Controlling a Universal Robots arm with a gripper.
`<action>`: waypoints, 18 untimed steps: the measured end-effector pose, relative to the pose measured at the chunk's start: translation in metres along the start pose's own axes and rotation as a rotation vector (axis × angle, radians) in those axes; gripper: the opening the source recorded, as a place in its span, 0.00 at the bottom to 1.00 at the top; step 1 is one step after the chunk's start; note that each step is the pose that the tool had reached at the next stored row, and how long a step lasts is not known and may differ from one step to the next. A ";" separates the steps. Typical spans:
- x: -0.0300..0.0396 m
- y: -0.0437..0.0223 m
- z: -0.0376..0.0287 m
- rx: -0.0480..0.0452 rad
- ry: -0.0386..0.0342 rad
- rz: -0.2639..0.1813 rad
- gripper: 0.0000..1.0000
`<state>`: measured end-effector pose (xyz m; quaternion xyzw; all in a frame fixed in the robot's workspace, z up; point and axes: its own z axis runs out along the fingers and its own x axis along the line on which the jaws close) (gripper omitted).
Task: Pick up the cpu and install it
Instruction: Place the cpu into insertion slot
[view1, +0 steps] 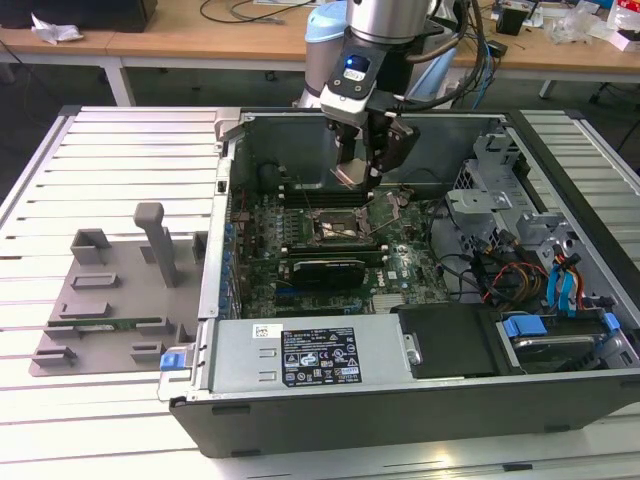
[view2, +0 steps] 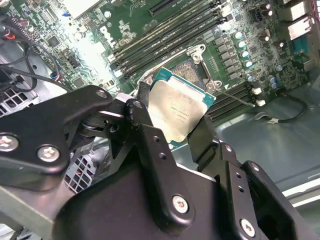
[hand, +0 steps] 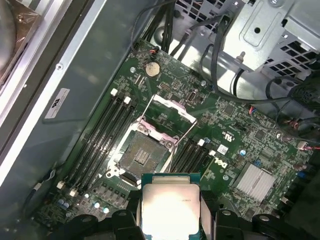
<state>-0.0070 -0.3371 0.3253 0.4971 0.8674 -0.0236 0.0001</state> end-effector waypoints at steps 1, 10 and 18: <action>0.0000 0.0000 0.0001 0.0002 0.0004 0.010 0.55; 0.0000 0.0000 0.0008 0.0020 0.0035 0.085 0.55; 0.0000 0.0001 0.0015 0.0035 0.0061 0.150 0.55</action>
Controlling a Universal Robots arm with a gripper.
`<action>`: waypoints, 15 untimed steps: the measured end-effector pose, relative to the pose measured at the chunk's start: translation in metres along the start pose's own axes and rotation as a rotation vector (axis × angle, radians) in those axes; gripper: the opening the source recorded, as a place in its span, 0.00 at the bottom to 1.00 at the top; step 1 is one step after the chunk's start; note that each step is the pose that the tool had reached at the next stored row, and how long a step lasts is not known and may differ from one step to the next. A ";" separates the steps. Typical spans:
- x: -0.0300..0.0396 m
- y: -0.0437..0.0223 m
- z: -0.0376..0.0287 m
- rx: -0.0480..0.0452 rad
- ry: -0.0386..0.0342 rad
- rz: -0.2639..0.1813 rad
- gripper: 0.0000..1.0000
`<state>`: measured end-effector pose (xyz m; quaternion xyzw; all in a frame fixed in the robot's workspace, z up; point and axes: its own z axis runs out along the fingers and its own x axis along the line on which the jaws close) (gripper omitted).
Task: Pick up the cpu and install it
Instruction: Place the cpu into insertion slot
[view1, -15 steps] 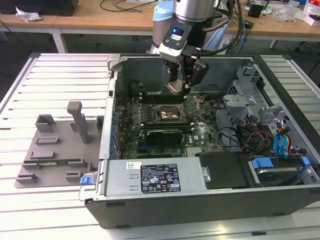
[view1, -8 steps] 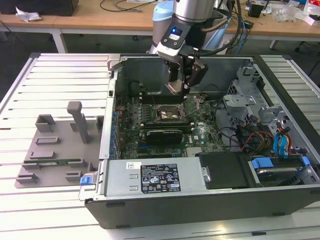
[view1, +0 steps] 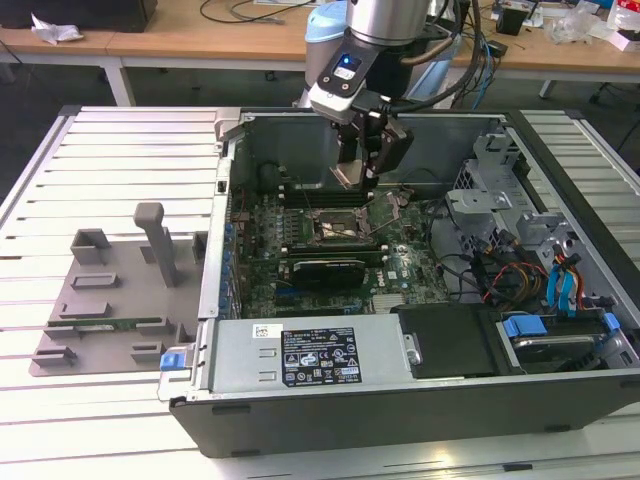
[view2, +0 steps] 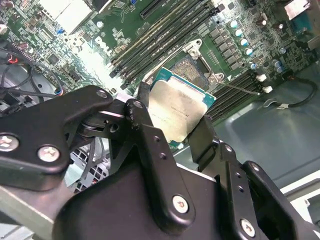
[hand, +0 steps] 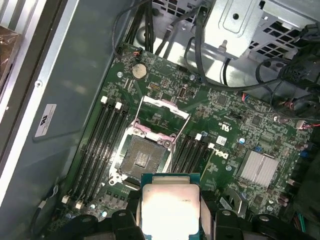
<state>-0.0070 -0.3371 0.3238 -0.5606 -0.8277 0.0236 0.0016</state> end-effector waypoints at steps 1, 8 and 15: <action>0.0000 0.0000 0.0001 0.0002 0.0004 0.008 0.55; 0.0000 0.0000 0.0006 0.0020 0.0033 0.081 0.55; 0.0000 0.0000 0.0010 0.0041 0.0069 0.170 0.55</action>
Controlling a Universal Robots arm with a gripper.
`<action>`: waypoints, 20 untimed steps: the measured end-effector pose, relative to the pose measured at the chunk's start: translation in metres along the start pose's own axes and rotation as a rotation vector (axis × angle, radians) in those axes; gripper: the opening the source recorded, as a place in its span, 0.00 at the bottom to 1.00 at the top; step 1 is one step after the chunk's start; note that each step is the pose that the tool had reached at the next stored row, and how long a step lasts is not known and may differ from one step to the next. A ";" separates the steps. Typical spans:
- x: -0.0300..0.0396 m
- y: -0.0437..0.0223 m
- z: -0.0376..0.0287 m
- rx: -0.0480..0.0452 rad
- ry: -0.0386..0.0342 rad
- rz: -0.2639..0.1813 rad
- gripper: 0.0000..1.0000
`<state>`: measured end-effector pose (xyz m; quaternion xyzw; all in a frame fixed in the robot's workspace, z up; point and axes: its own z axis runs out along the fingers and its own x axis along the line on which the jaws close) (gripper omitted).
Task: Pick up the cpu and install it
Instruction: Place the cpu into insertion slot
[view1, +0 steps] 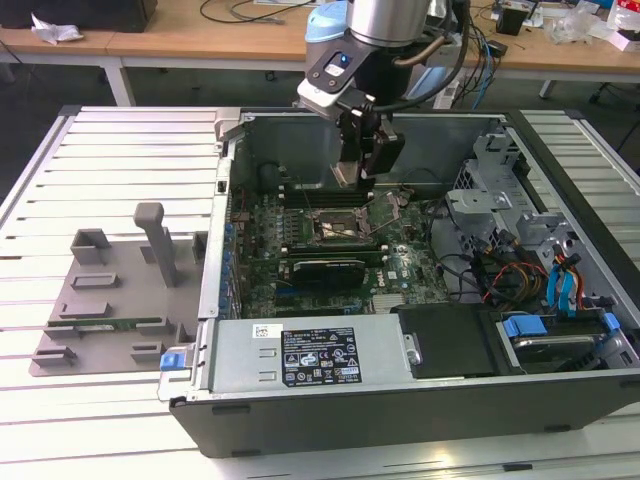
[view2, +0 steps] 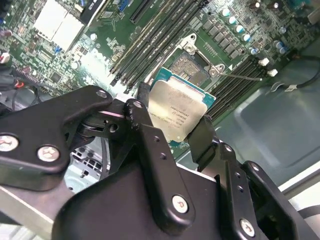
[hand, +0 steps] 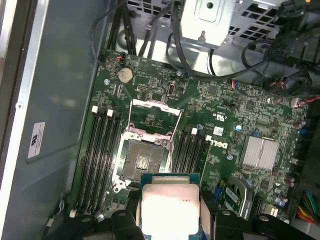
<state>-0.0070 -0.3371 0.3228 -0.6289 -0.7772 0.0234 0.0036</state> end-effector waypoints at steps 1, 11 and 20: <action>0.0000 0.0000 0.0001 0.0006 0.0010 0.025 0.55; 0.0001 0.0002 0.0057 0.0019 0.0029 0.077 0.55; 0.0003 0.0005 0.0115 0.0018 0.0030 0.077 0.55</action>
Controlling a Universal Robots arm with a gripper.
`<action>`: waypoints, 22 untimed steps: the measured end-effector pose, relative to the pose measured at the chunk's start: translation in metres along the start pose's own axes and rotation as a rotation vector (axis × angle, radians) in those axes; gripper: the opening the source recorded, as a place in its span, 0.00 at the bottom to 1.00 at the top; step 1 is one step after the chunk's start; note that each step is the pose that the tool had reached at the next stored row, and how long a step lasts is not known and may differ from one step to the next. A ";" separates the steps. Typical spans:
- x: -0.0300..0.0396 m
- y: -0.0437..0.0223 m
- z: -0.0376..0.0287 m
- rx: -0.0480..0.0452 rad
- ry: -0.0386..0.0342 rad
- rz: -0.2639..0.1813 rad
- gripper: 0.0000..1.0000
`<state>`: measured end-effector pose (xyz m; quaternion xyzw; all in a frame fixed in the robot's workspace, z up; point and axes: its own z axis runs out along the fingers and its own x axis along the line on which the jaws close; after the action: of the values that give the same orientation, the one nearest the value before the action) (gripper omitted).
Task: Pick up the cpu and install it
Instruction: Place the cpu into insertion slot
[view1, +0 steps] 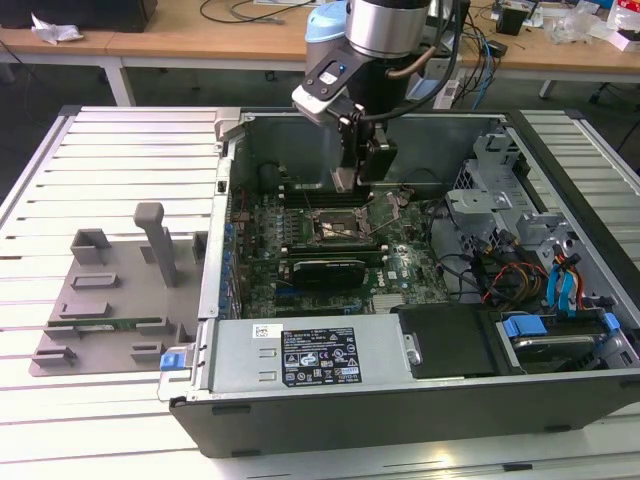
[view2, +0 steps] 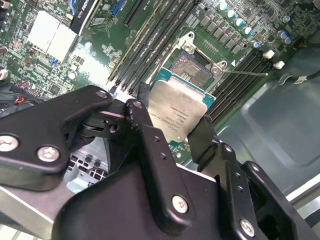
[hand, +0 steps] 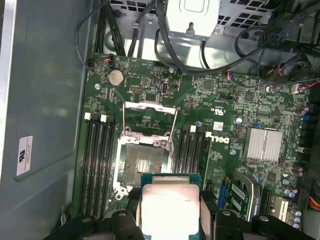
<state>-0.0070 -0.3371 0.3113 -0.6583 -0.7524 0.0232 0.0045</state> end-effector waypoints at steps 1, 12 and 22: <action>0.0000 0.0000 0.0007 0.0001 -0.0001 0.000 0.55; 0.0002 0.0003 0.0081 0.0001 -0.0001 0.000 0.55; 0.0004 0.0006 0.0157 0.0000 -0.0001 0.000 0.55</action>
<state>-0.0070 -0.3371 0.2956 -0.6583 -0.7524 0.0232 0.0045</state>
